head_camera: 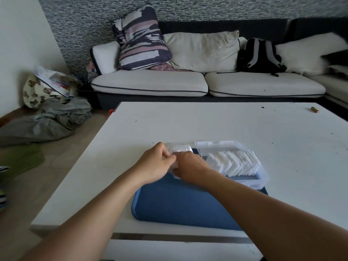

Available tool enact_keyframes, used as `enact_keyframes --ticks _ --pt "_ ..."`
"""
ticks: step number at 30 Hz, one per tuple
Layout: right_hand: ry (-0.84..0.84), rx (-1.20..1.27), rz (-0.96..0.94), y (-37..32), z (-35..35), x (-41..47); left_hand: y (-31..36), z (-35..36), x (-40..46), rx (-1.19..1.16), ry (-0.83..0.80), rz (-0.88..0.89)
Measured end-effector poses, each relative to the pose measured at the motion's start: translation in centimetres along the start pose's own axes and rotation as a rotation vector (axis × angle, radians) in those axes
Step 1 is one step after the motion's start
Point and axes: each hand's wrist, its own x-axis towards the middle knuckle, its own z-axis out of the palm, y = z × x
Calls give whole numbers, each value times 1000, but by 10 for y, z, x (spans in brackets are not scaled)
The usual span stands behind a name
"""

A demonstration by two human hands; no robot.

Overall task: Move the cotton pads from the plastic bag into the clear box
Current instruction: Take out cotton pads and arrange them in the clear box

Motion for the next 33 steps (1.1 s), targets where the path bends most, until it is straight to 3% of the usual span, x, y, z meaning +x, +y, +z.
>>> enact_keyframes --ticks 5,13,16,18,19,21,23,26,29,33 --pt "-58 120 -122 3 -9 -8 -16 -8 8 187 36 -48" --pt "-73 945 -130 35 -63 -50 -16 -17 9 225 -121 -198" --pt "-15 995 -140 45 -62 -51 3 -22 -4 201 43 -178" --pt "67 934 -190 45 -60 -51 26 -19 -12 -71 170 -87" --pt "117 890 -223 45 -58 -50 39 -16 -16 -322 179 -71" --pt "209 818 -284 38 -56 -52 59 -5 -22 -878 37 -135" --pt "259 833 -341 28 -53 -55 73 3 -30 -1187 -135 -183" --pt "385 719 -388 17 -47 -56 82 13 -36 -1389 -131 -210" --pt "477 361 -404 12 -39 -57 82 18 -35 -1524 -62 -331" --pt "500 130 -477 6 -31 -59 78 17 -33 -1473 21 -429"
